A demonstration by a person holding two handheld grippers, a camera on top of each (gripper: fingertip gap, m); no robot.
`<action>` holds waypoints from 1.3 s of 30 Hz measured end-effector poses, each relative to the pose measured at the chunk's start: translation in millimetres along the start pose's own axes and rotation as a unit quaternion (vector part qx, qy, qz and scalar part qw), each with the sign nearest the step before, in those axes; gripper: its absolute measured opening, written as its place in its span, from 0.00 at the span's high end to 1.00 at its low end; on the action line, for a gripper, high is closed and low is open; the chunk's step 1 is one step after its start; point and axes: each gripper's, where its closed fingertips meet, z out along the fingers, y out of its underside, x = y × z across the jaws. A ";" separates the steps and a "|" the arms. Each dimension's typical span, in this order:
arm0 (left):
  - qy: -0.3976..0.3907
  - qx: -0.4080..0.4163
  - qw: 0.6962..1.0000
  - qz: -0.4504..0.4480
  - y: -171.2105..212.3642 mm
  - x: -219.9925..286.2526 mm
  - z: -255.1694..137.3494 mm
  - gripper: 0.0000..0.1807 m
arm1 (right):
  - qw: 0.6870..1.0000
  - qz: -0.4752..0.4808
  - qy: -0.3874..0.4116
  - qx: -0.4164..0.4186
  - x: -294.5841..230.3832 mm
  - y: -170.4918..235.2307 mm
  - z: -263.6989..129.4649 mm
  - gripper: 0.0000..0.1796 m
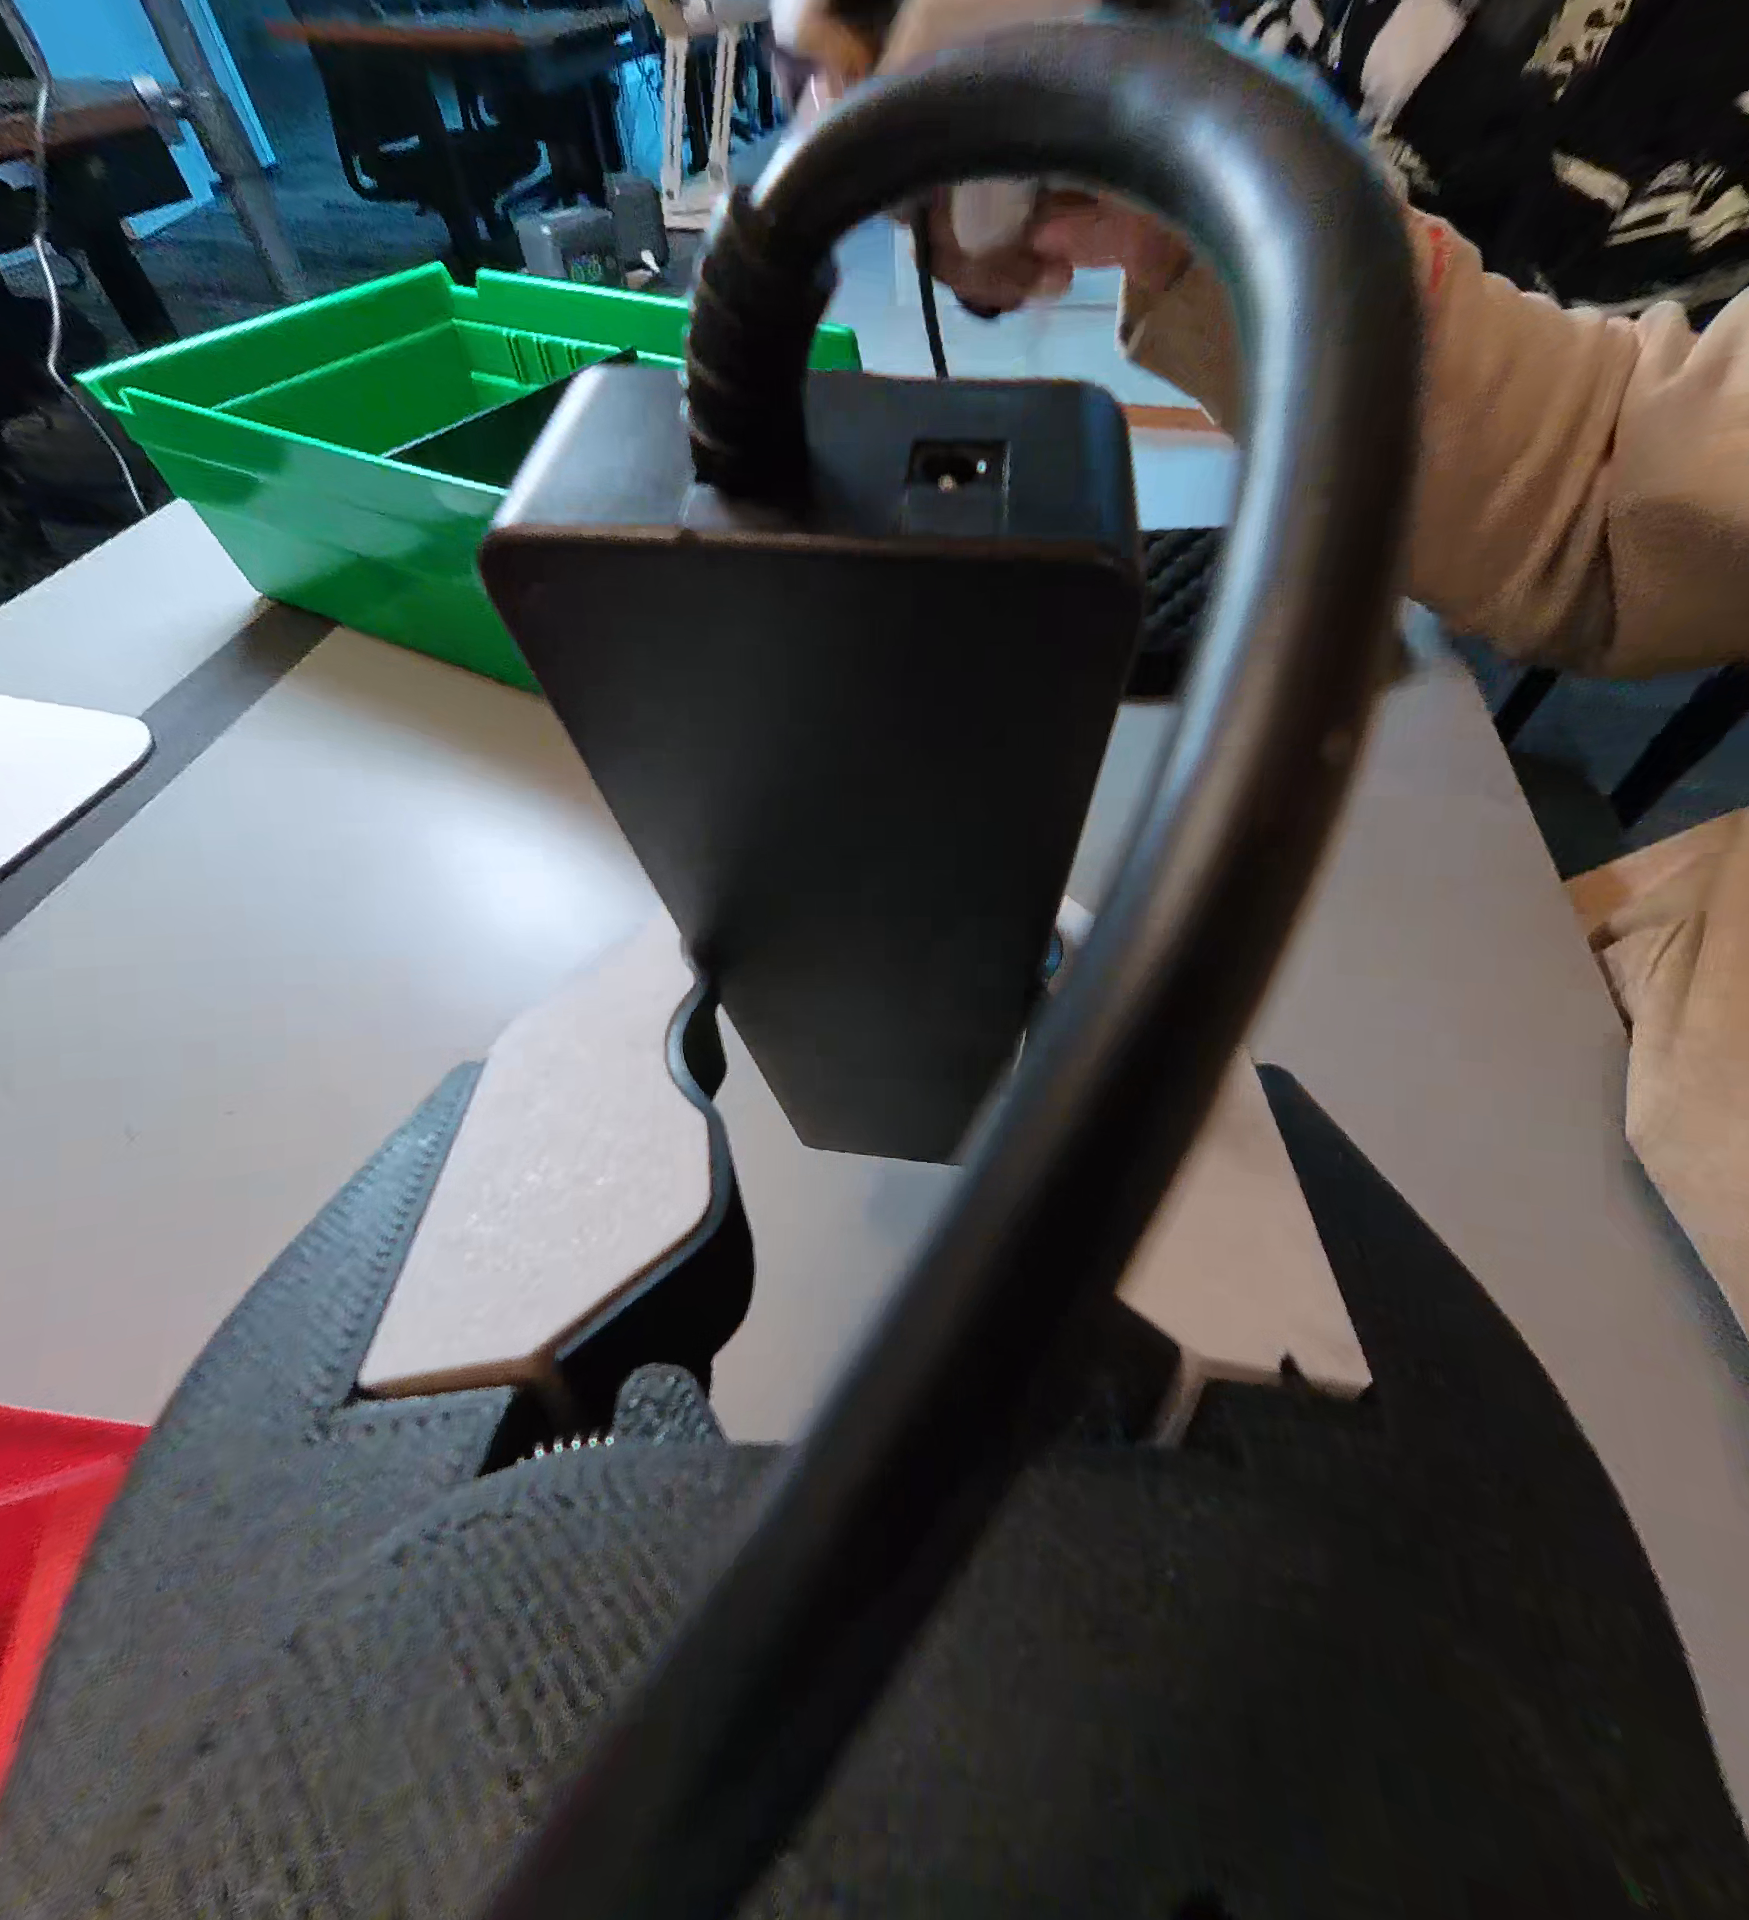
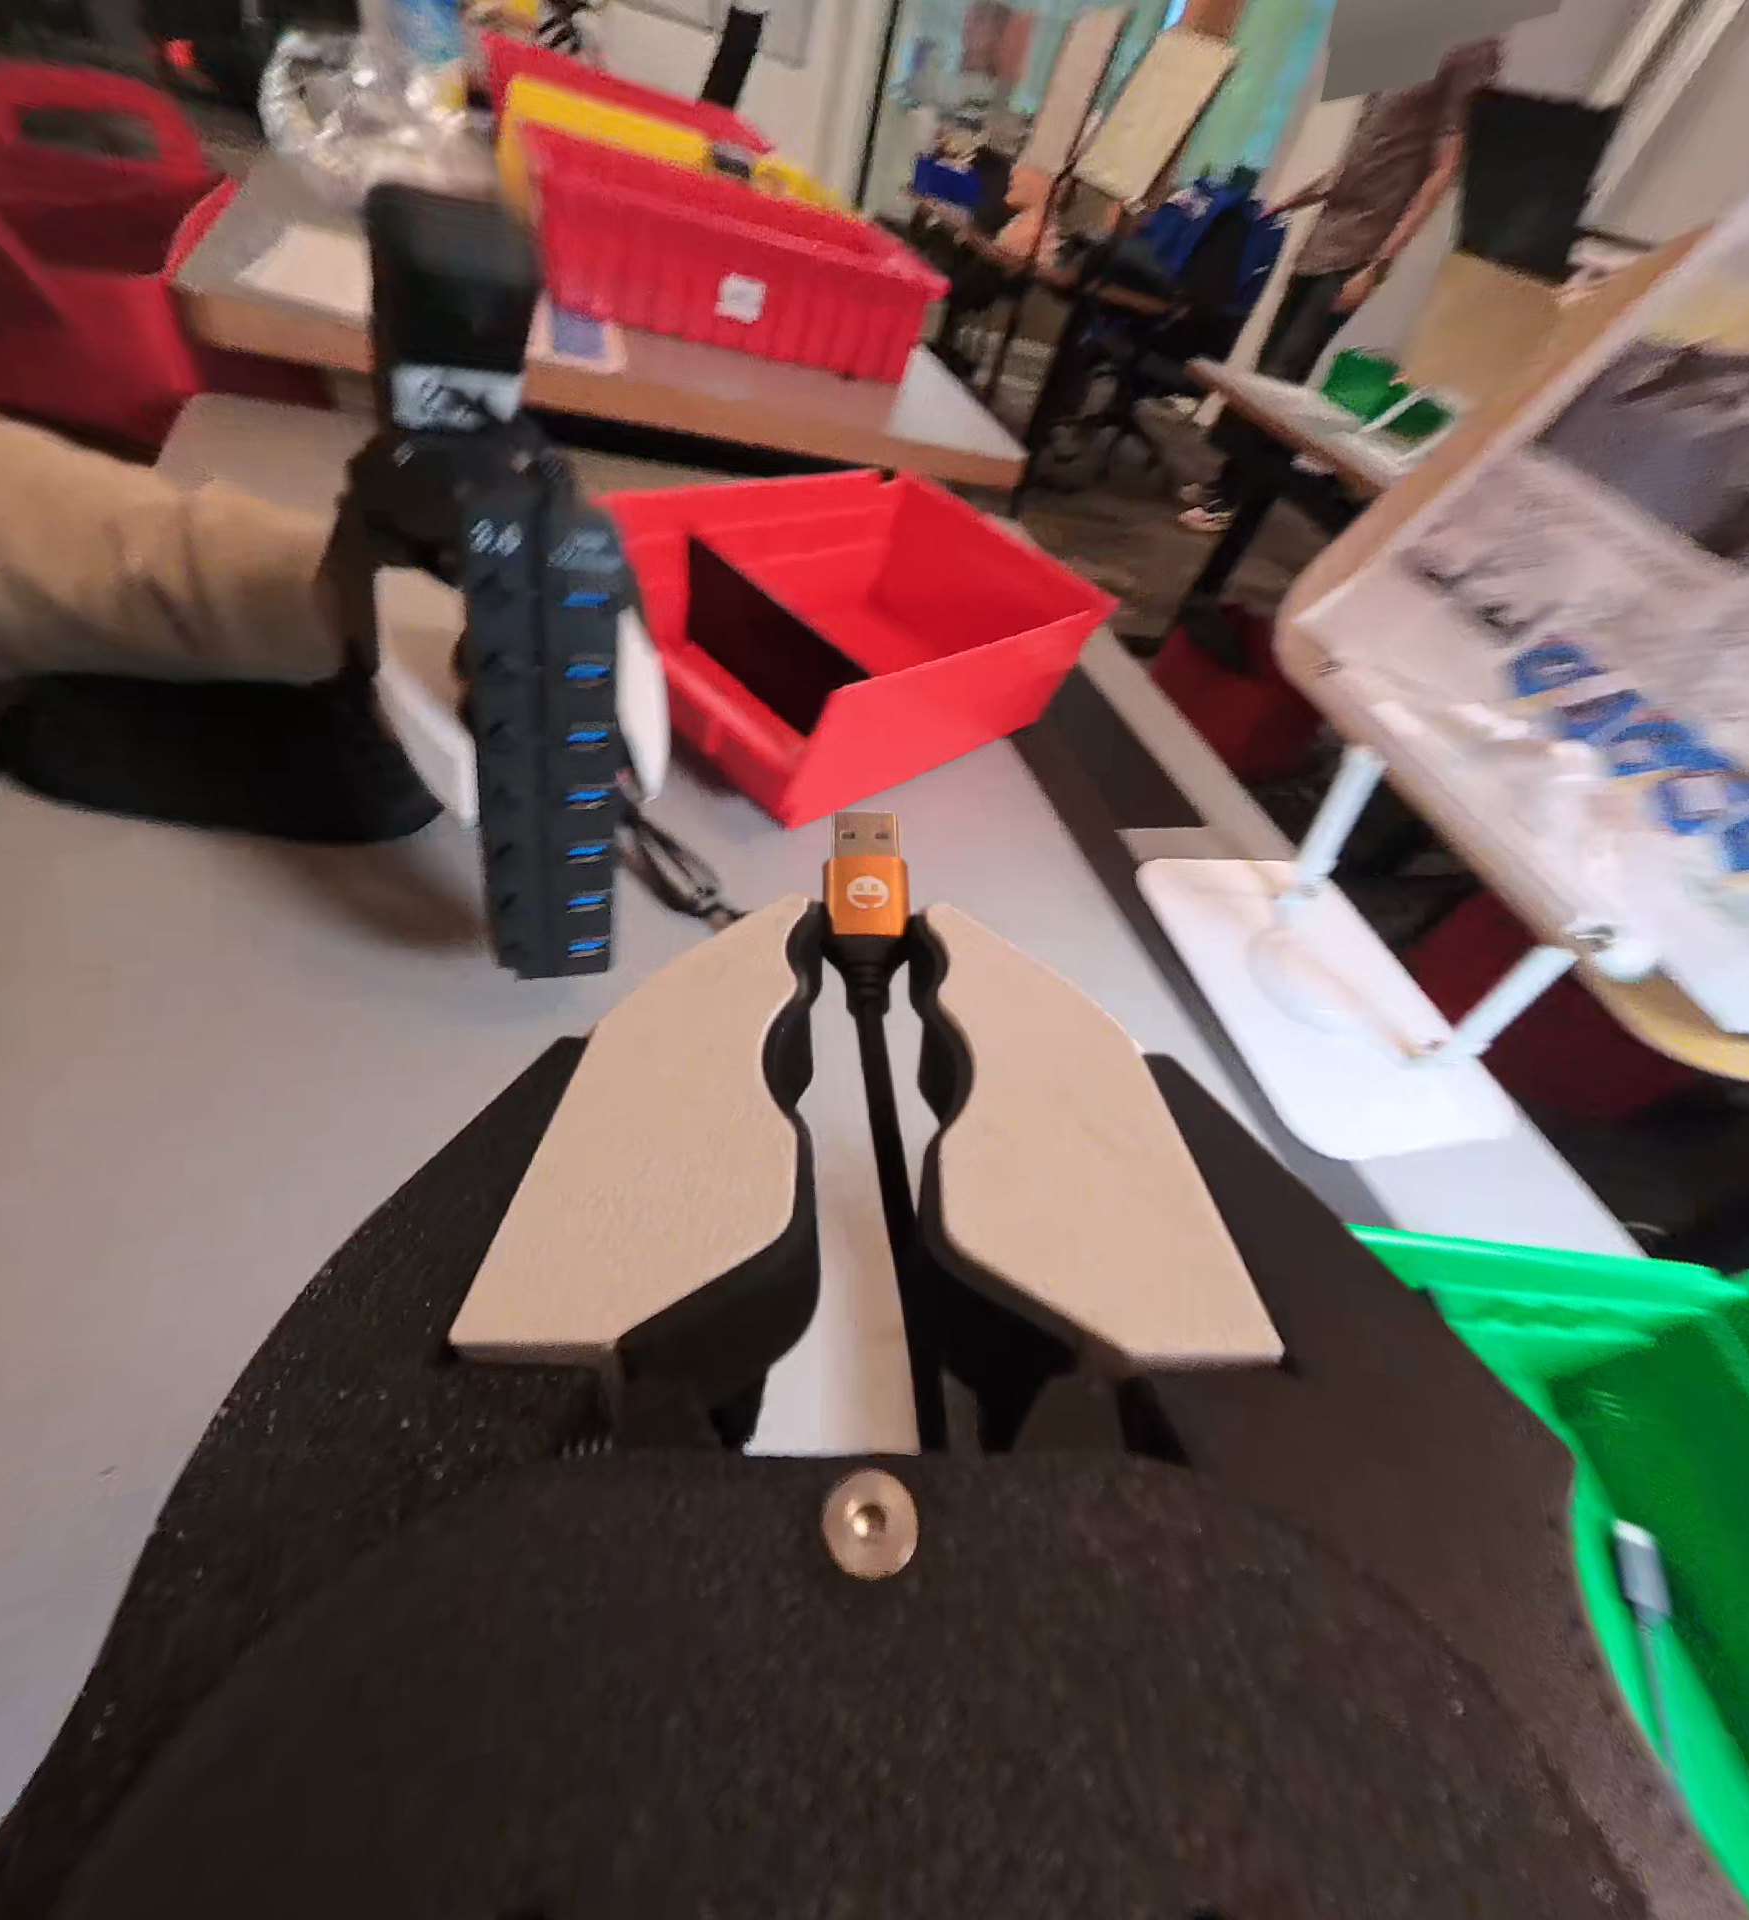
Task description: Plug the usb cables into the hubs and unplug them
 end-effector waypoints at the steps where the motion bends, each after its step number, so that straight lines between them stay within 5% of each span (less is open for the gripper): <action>1: 0.001 0.002 1.000 -0.005 1.3 -0.6 0.4 0.69 | 1.000 -0.001 0.012 0.003 15.9 -9.3 -8.8 0.91; 8: 0.005 0.006 1.000 -0.012 6.2 -1.0 3.4 0.70 | 0.994 -0.021 0.098 -0.038 117.2 -20.9 -34.0 0.91; 17: 0.006 0.028 0.999 -0.020 0.7 -3.4 -2.0 0.70 | 0.968 0.024 0.166 -0.187 158.0 115.1 -22.5 0.90; 23: 0.035 0.021 0.998 -0.045 4.0 1.5 1.3 0.70 | 0.972 0.035 0.190 -0.135 150.3 87.7 -31.8 0.76; 30: 0.200 -0.001 0.976 -0.091 4.9 51.3 12.1 0.69 | 0.999 0.022 -0.027 -0.039 24.1 24.3 1.3 0.78; 39: 0.434 -0.055 0.896 -0.079 0.3 138.7 12.5 0.69 | 0.948 0.029 -0.317 -0.003 -146.8 3.8 60.4 0.68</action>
